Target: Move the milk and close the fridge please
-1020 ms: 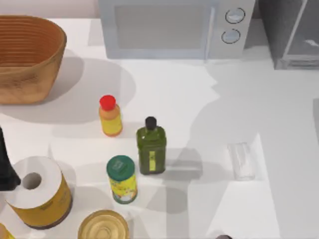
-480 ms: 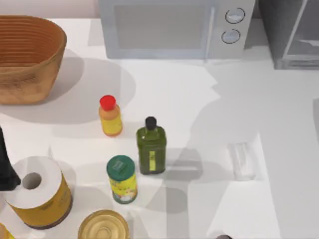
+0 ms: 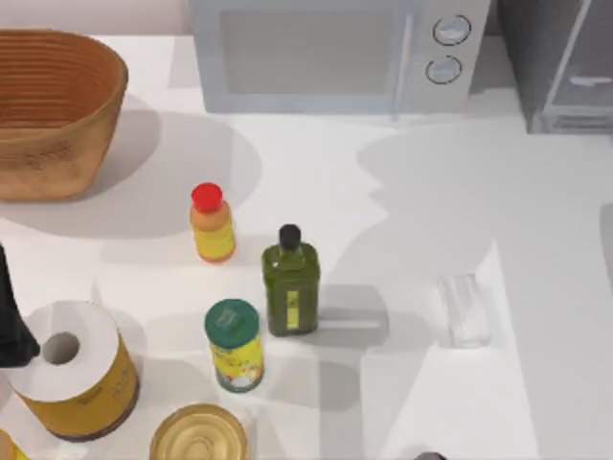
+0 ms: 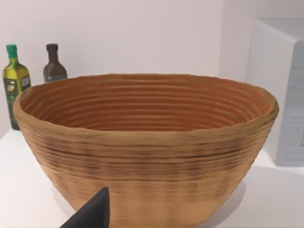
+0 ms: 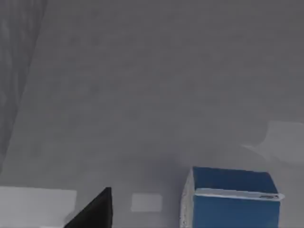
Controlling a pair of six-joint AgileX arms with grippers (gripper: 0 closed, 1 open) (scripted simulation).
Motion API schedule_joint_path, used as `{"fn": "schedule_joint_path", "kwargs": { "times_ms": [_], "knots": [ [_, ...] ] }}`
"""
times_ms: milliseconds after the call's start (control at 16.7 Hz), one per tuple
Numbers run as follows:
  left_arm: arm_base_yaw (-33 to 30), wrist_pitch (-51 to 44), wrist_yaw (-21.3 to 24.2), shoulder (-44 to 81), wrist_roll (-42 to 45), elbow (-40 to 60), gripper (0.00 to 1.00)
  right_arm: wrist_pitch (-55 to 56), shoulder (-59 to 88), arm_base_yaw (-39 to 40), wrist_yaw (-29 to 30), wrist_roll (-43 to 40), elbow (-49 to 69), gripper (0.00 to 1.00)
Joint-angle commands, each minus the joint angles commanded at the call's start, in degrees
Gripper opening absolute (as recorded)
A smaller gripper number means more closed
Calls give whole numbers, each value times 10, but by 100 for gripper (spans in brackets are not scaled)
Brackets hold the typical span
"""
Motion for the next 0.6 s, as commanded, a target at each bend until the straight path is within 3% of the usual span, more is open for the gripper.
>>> {"fn": "schedule_joint_path", "kwargs": {
  "times_ms": [240,600],
  "knots": [
    [0,0,0,0,0,0,100,38,-175,5,-6,-5,-138,100],
    [0,0,0,0,0,0,100,110,-565,22,5,18,-412,100]
  ]
}}
